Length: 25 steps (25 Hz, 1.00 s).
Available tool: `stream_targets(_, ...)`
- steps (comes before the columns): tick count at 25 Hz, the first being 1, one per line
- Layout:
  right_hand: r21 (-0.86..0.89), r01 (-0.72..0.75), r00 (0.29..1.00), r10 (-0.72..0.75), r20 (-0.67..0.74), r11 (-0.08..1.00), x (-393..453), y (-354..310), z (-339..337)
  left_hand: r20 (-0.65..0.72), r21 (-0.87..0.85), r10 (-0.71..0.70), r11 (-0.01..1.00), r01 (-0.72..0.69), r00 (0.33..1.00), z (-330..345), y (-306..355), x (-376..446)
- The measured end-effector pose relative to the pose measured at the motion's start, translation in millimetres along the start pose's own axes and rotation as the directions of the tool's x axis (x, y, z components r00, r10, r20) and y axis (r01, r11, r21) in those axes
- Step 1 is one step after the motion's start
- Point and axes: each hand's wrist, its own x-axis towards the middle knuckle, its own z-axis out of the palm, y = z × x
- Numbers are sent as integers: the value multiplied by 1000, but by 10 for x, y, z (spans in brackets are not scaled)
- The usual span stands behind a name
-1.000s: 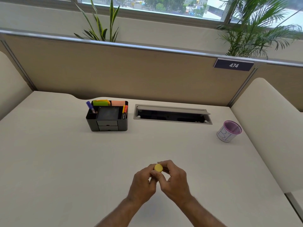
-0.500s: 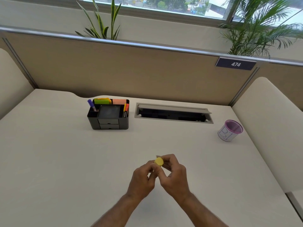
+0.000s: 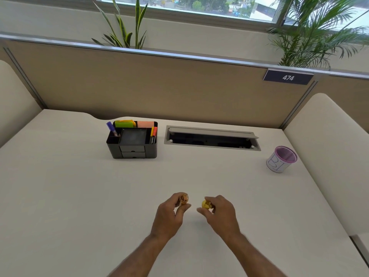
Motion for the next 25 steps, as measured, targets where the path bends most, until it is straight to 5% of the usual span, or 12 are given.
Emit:
stream_targets(5, -320, 17, 956, 78, 283, 947, 78, 115, 194, 57, -10, -53, 999, 53, 997, 21, -49, -14)
stream_targets(16, -244, 65, 941, 22, 338, 968, 15, 269, 310, 152, 7, -69, 998, 68, 986, 114, -9, -13)
stream_targets(21, 133, 18, 999, -24, 43, 991, -91, 227, 130, 168, -14, -55, 998, 58, 984, 197, 97, 51)
stream_targets(25, 421, 5, 998, 20, -54, 907, -80, 90, -77, 160, -69, -26, 997, 37, 987, 382, 286, 186)
